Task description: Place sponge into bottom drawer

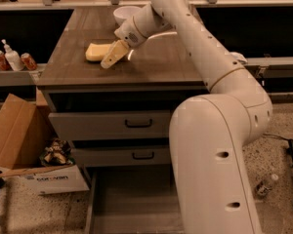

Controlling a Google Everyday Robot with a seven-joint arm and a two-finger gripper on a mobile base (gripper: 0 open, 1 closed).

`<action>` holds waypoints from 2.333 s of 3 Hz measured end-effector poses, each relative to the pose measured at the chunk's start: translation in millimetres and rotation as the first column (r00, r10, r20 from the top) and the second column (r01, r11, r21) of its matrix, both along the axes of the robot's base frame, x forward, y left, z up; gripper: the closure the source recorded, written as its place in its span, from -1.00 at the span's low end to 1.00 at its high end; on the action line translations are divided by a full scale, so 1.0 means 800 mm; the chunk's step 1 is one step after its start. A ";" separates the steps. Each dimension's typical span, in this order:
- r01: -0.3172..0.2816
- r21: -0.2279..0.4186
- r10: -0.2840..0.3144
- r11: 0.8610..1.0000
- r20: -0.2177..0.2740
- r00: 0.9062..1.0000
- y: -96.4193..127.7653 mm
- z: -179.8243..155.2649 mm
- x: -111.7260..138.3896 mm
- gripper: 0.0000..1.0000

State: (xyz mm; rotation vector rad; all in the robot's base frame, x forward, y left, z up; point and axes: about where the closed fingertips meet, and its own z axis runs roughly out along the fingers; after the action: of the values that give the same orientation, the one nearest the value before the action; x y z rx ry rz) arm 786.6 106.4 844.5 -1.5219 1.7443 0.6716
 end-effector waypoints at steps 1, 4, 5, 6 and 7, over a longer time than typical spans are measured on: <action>-0.007 -0.005 0.007 1.000 -0.020 1.000 0.007 -0.006 -0.001 -0.46; -0.033 0.026 0.031 0.999 0.059 0.998 -0.009 0.037 -0.029 0.99; -0.045 0.010 0.044 0.999 0.066 0.997 -0.029 0.048 -0.086 1.00; -0.045 0.011 0.044 0.999 0.068 0.997 -0.029 0.049 -0.085 1.00; -0.081 0.018 0.080 0.997 0.053 0.995 -0.035 0.041 -0.126 1.00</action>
Offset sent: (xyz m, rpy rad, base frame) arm -0.0015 0.0058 -0.0058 -0.0069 0.0350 0.0181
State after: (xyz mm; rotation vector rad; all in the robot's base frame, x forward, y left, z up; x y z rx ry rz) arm 685.4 78.5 877.1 -1.5891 1.6393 0.6817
